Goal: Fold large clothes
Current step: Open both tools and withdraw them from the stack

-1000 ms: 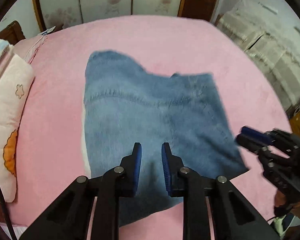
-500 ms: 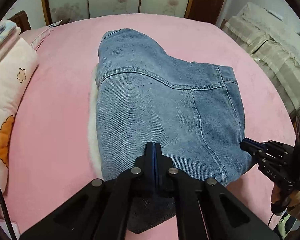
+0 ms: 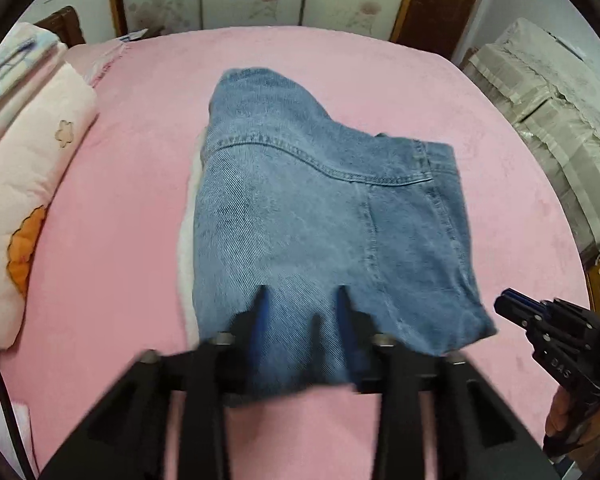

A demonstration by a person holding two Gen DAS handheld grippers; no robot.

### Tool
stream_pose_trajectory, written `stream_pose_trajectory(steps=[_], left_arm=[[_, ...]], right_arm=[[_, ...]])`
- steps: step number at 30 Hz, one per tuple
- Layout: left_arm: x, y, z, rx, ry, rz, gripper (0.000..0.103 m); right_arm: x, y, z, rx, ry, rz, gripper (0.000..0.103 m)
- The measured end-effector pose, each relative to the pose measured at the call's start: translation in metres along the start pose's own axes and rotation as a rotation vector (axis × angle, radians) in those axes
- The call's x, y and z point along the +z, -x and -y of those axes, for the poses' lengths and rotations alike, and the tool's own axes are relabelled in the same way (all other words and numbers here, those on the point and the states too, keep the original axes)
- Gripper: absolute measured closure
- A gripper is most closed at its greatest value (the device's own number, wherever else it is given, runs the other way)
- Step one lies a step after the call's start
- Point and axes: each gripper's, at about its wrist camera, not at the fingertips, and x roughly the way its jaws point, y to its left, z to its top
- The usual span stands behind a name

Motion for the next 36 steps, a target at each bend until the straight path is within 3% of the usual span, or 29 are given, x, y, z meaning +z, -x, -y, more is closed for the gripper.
stream_pose_trajectory(steps=[1,3,8,11,16,19,23,27,30,36], left_arm=[[-0.001,0.008,0.003,0.003,0.006,0.012,0.053],[-0.005,0.027,0.012,-0.006,0.021,0.032,0.051],[-0.016,0.082,0.036,-0.023,0.089,0.058,0.049],[-0.028,0.115,0.057,-0.011,0.11,0.083,0.035],[-0.053,0.157,0.103,0.044,0.075,0.084,0.034],[-0.072,0.174,0.129,0.035,0.082,0.076,0.034],[-0.1,0.188,0.159,0.025,0.114,0.06,0.033],[-0.134,0.192,0.191,0.04,0.126,0.041,0.032],[-0.159,0.189,0.214,0.058,0.132,0.019,0.024],[-0.202,0.188,0.261,0.063,0.124,-0.003,0.023]], right_arm=[[-0.001,0.009,-0.001,0.002,0.001,-0.003,0.092],[-0.001,0.028,-0.002,0.008,0.004,-0.006,0.091],[-0.007,0.087,0.003,-0.01,-0.004,0.018,0.064],[-0.014,0.121,0.012,0.005,-0.02,0.019,0.063],[-0.032,0.171,0.025,-0.003,-0.001,0.017,0.063],[-0.051,0.196,0.038,-0.012,0.01,-0.001,0.063],[-0.078,0.22,0.056,-0.026,0.026,-0.022,0.054],[-0.109,0.242,0.078,-0.054,0.018,-0.031,0.053],[-0.134,0.257,0.094,-0.071,0.003,-0.031,0.053],[-0.172,0.281,0.123,-0.113,-0.053,-0.027,0.046]])
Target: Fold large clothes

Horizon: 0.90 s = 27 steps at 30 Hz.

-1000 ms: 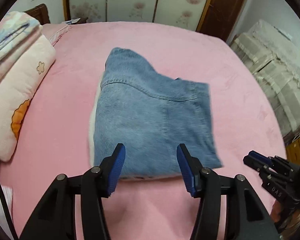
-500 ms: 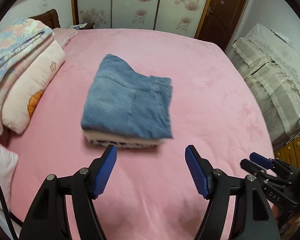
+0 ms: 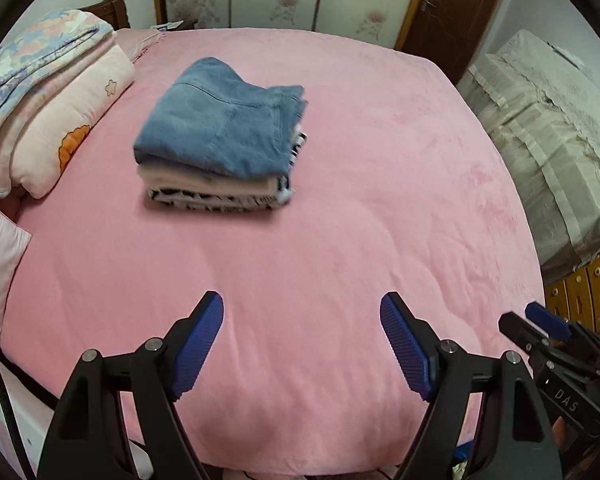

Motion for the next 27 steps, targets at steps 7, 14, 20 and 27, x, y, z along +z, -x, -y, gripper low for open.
stream_pose_trajectory(steps=[7,14,20,27], left_arm=[[-0.035,0.014,0.049,0.008,-0.041,0.032,0.023],[-0.05,0.017,0.076,0.035,-0.058,0.024,0.023],[-0.057,0.012,0.082,0.038,-0.06,-0.014,0.023],[-0.057,0.007,0.084,0.031,-0.057,-0.031,0.023]], right_arm=[[-0.018,0.026,0.025,-0.036,-0.06,0.039,0.039],[-0.027,0.038,0.038,-0.052,-0.059,0.056,0.039],[-0.034,0.034,0.041,-0.032,-0.041,0.027,0.038],[-0.037,0.035,0.041,-0.02,-0.026,0.022,0.038]])
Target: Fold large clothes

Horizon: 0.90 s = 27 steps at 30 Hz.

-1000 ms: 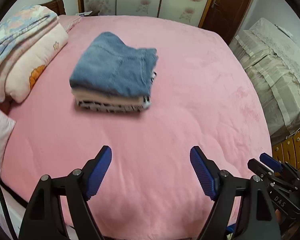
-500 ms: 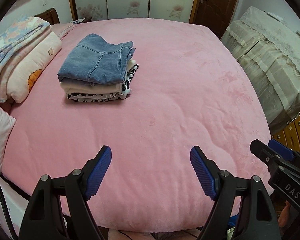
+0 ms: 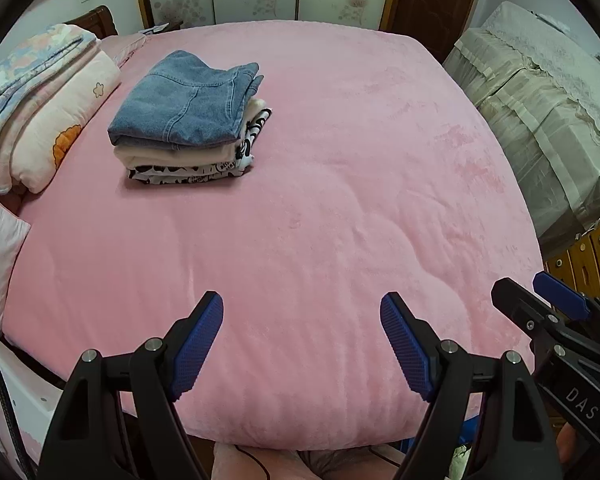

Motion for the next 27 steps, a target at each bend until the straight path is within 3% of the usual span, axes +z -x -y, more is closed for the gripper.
stream_pose_trajectory(steps=[27], left_arm=[[0.006,-0.005,0.012,0.008,-0.052,-0.009,0.023]], right_arm=[[0.002,-0.01,-0.006,0.013,0.009,-0.025,0.038]])
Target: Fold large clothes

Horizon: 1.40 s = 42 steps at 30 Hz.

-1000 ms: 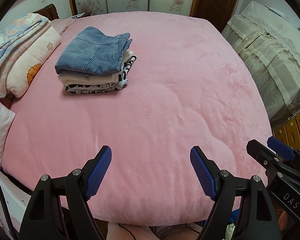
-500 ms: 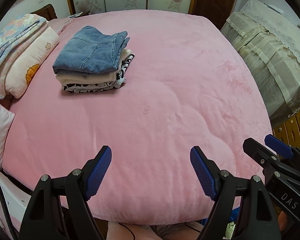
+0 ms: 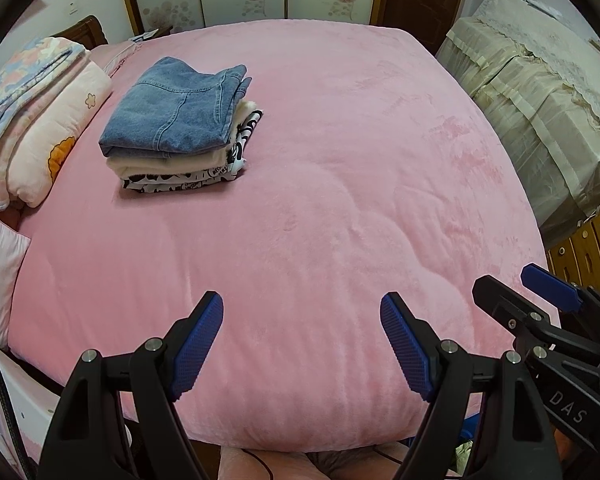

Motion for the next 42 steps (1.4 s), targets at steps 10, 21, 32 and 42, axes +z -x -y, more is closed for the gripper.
stream_pose_trajectory(steps=[10,21,32,42], left_arm=[[0.003,-0.003,0.004,-0.001,-0.004,-0.008,0.023],[0.007,-0.008,0.005,-0.003,-0.006,-0.019,0.023],[0.01,-0.013,0.004,-0.005,-0.009,-0.025,0.023],[0.011,-0.014,0.002,-0.007,-0.007,-0.026,0.023]], right_arm=[[0.002,-0.007,0.002,-0.001,-0.008,-0.013,0.038],[0.005,-0.014,0.006,0.005,-0.021,-0.026,0.038],[0.008,-0.019,0.007,0.011,-0.035,-0.037,0.038],[0.009,-0.021,0.006,0.01,-0.04,-0.037,0.035]])
